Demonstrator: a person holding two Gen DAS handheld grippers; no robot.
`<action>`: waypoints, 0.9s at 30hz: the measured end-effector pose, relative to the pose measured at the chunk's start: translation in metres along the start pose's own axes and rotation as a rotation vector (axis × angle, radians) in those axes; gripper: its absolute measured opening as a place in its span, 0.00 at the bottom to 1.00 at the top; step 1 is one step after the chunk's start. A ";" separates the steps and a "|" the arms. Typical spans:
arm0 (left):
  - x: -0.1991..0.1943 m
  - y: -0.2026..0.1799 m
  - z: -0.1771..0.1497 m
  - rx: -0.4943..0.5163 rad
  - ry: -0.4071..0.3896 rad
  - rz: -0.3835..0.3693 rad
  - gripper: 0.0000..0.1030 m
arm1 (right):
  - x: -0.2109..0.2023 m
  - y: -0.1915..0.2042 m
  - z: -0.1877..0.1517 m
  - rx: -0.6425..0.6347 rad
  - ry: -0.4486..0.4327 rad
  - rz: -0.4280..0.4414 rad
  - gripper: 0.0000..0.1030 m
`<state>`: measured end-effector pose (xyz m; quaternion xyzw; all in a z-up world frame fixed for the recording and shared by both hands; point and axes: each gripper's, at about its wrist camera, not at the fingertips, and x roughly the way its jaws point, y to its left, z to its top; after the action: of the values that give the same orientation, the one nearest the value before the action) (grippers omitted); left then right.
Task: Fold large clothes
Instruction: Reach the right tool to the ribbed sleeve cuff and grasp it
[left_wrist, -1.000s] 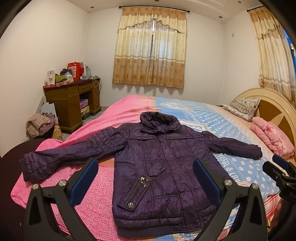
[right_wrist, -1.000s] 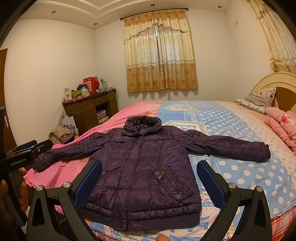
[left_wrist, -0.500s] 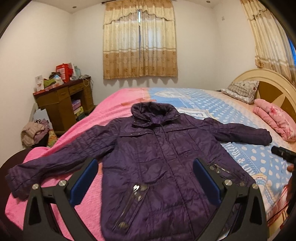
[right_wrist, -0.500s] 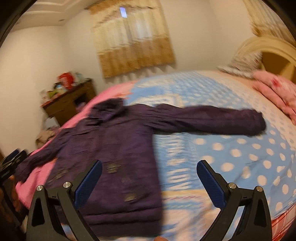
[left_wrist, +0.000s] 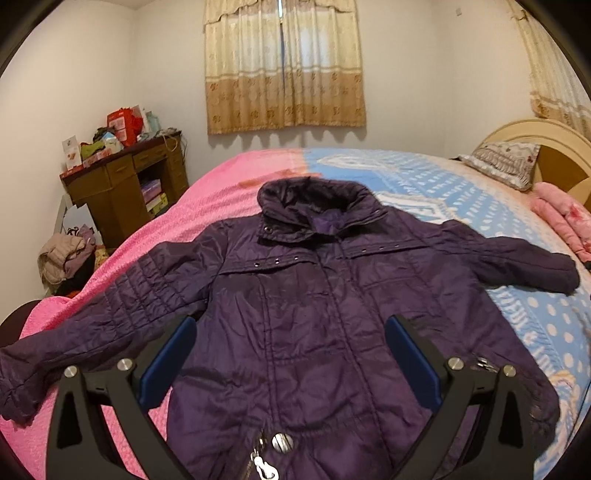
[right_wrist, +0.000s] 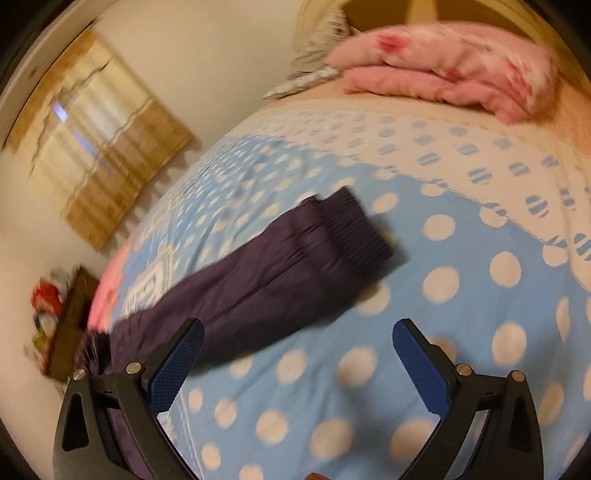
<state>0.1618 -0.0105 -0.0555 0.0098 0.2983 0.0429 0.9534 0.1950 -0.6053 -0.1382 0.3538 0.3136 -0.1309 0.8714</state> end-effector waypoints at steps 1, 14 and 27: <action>0.005 -0.001 0.001 0.001 0.010 0.006 1.00 | 0.004 -0.005 0.006 0.015 0.002 -0.001 0.99; 0.038 0.002 -0.002 -0.030 0.100 0.031 1.00 | 0.073 -0.008 0.023 0.098 0.071 0.031 0.38; 0.015 0.027 0.007 -0.103 0.052 -0.012 1.00 | -0.022 0.111 0.059 -0.183 -0.172 0.073 0.28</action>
<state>0.1763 0.0173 -0.0569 -0.0424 0.3202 0.0530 0.9449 0.2544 -0.5668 -0.0321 0.2716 0.2355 -0.0997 0.9278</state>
